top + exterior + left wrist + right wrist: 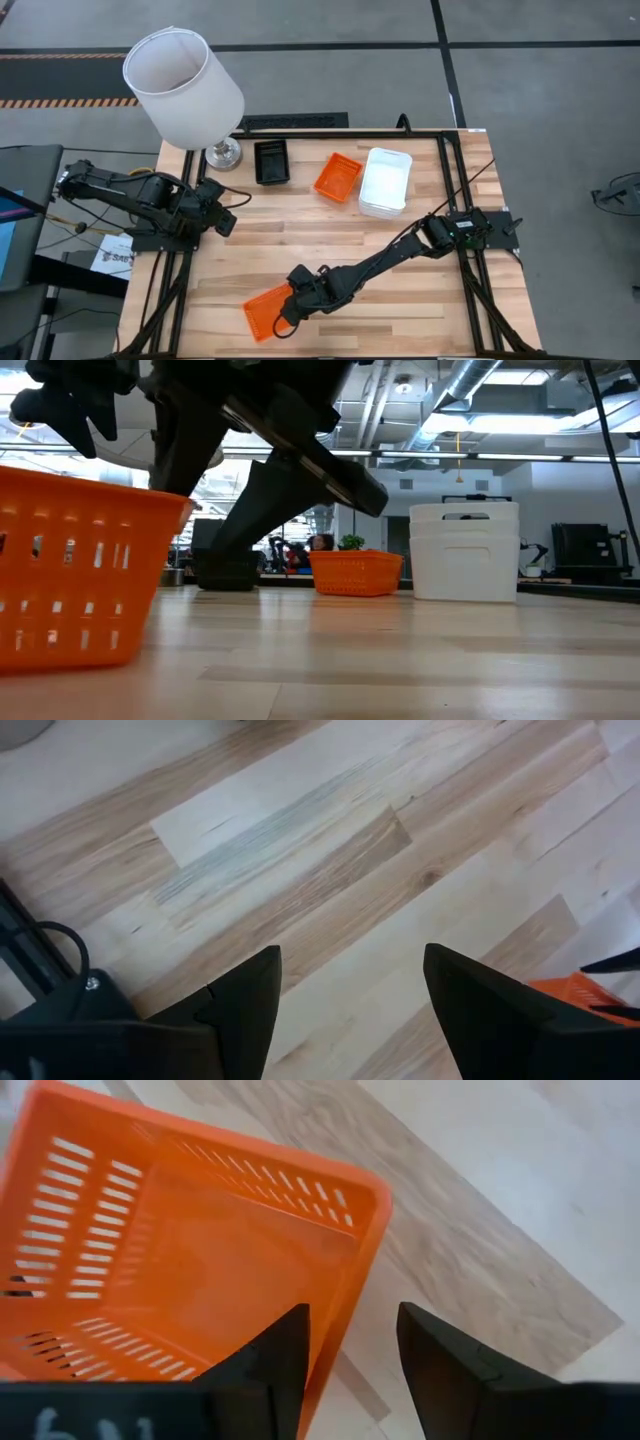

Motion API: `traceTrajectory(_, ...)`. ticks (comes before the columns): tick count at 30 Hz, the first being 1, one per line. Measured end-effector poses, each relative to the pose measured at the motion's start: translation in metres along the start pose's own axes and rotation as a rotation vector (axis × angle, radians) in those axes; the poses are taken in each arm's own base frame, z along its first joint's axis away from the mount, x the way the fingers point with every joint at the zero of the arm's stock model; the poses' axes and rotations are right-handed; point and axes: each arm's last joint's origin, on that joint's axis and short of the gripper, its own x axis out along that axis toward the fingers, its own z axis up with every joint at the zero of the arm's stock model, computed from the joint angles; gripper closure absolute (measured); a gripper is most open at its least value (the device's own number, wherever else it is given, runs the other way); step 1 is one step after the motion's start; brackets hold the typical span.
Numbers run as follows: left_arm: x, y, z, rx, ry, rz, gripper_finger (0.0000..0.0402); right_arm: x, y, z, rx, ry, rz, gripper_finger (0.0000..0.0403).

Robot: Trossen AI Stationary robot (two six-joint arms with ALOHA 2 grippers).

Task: Stack baskets by color
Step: Stack the orange basket on top of the stacked orange bin

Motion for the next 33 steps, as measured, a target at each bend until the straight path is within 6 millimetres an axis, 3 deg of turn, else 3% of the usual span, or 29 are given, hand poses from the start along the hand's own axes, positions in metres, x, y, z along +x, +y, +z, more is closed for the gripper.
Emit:
traceTrajectory(4,0.0,0.0,0.0,0.013,-0.002,0.001,0.0168,0.001,-0.002,0.003,0.0,0.002,-0.007,0.0264)
traceTrajectory(12,0.0,0.0,0.0,0.015,-0.004,0.002,0.0168,0.002,-0.005,0.005,-0.048,0.045,-0.009,0.0389)
traceTrajectory(17,0.0,0.0,0.0,0.014,-0.004,0.002,0.0168,0.004,-0.011,0.016,-0.051,0.039,-0.03,0.0394)
traceTrajectory(23,0.0,0.0,0.0,0.008,-0.004,0.001,0.0168,0.001,-0.012,0.043,-0.103,0.063,0.025,0.0396)
traceTrajectory(33,0.0,0.0,0.0,0.032,-0.004,0.002,0.0168,-0.034,-0.025,0.107,-0.277,0.094,-0.04,0.0398)
